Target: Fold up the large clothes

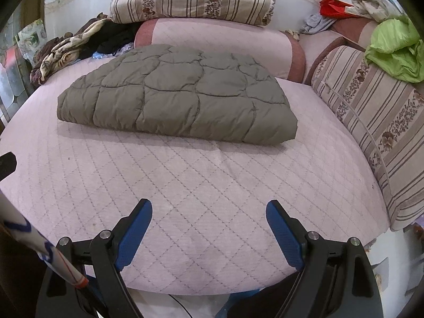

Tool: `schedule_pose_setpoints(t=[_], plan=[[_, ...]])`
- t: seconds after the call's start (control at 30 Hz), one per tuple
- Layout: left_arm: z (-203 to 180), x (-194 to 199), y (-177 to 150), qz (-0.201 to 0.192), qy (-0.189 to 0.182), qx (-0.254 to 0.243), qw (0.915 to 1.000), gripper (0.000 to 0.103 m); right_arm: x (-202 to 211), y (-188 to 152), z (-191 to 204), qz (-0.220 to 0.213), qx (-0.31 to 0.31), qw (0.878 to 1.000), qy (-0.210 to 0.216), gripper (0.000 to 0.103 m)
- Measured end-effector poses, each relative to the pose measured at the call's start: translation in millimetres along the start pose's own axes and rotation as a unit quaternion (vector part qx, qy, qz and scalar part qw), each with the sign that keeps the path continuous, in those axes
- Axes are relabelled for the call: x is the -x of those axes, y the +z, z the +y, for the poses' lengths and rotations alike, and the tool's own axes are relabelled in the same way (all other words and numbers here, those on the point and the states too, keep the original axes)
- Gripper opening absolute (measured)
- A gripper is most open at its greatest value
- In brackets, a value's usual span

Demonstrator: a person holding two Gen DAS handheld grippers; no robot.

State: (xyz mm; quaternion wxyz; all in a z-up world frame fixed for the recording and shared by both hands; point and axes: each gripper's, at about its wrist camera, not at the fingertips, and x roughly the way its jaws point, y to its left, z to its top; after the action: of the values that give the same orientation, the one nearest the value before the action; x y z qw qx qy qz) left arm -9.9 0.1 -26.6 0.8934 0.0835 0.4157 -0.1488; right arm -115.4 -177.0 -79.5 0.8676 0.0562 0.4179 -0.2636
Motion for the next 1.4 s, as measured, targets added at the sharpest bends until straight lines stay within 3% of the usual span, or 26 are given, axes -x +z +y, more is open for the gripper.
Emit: schedule_pose_setpoints(t=[0.5,1.4], plan=[[-7.0,-16.0,-5.1,0.028,-0.017,-0.012,0.9994,0.091,-7.8,-0.8,-5.6,0.006,-0.004,1.000,-0.021,0.091],[-12.7,-20.6,-12.4,0.039,-0.019,-0.016,0.9989,0.091,-15.1,-6.6,-4.4,0.019,-0.008,1.000,-0.024,0.091]])
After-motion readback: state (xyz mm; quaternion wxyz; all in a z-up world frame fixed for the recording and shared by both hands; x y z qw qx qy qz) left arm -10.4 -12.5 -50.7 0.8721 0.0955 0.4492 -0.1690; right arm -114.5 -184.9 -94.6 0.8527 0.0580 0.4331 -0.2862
